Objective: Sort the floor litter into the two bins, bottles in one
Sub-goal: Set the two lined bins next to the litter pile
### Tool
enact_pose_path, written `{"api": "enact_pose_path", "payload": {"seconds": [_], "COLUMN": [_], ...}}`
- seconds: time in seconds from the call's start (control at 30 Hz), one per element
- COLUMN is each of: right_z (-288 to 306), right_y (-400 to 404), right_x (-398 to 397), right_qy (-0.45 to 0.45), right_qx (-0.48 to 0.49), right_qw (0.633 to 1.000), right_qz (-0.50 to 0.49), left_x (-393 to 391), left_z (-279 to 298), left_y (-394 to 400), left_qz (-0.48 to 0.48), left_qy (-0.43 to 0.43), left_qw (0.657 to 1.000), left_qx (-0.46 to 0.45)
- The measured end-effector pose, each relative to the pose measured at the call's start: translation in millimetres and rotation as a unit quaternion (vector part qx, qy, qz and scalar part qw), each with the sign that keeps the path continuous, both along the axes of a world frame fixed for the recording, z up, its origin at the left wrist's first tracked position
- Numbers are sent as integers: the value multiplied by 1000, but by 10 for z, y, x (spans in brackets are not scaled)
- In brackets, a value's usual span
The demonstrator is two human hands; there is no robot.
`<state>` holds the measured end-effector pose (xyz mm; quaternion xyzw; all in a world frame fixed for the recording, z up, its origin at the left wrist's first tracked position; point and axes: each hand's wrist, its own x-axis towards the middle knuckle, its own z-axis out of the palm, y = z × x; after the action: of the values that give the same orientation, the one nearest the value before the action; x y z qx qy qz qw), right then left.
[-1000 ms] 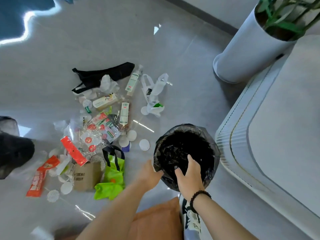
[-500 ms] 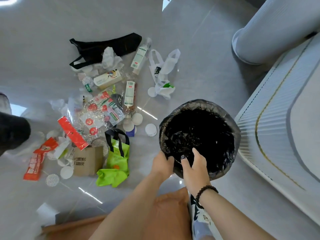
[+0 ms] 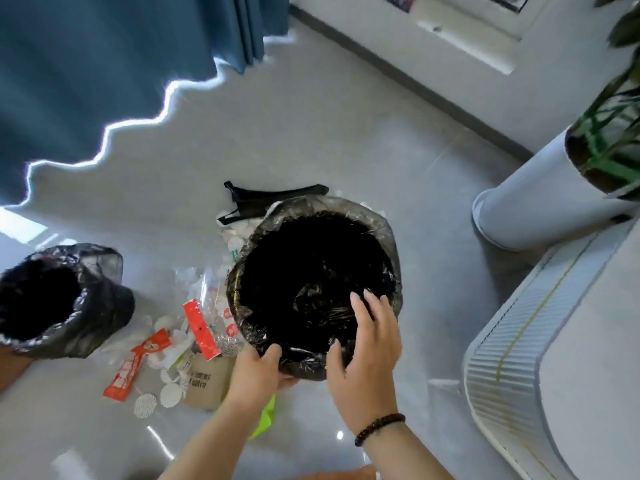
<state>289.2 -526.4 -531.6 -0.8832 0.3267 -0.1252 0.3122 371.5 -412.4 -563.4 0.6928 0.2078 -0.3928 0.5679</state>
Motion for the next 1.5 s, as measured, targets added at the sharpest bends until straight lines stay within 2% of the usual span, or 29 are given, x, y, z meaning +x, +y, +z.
{"api": "enact_pose_path", "payload": {"seconds": [0.1,0.17,0.27,0.33,0.47,0.57,0.7,0.9,0.97,1.03,1.17,1.27,1.37,1.43,1.5], "right_z": [189,254,310,260,49,-176,-448,-466,-579,-792,-1031,-1158,-1726,-2080,-2306], "right_y": [119,200,374,488,778,1288,1835,2235,2255,2190,2026,1981,1880,1808,1726], "right_x": [415,659,1090,1399,1852,2182,2508,3051,3187,3313,3666,3908,3859,3832,3862], "right_qy": [-24,-49,-85,-94,8,78,99,68,60,51,33,59,107,103,108], "right_qx": [38,101,226,274,349,410,418,396,390,403,478,487,443,411,402], "right_qw": [998,991,962,940,911,871,841,828,827,814,771,784,847,859,874], "right_qz": [-44,-67,-131,-179,-220,-261,-329,-390,-399,-415,-420,-381,-273,-288,-249], "left_x": [303,451,714,880,1279,1713,2203,2734,2850,2879,2820,2842,2877,2927,2950], "left_z": [354,452,512,487,397,302,253,159,48,-150,-653,-1137,-1710,-2009,-2219], "left_y": [169,280,528,786,1337,1905,2471,3022,3116,3210,3226,3216,3309,3350,3338], "left_qz": [51,67,117,135,133,108,50,-1,66,146,286,367,452,496,515], "left_qy": [-30,-49,-50,-33,-3,-16,-6,70,89,121,211,210,160,119,84], "left_qw": [998,997,991,990,991,994,999,997,992,981,934,906,877,860,852], "left_qx": [-2,1,-30,-30,-7,23,17,-39,-63,-43,-33,-24,-24,-36,-35]}}
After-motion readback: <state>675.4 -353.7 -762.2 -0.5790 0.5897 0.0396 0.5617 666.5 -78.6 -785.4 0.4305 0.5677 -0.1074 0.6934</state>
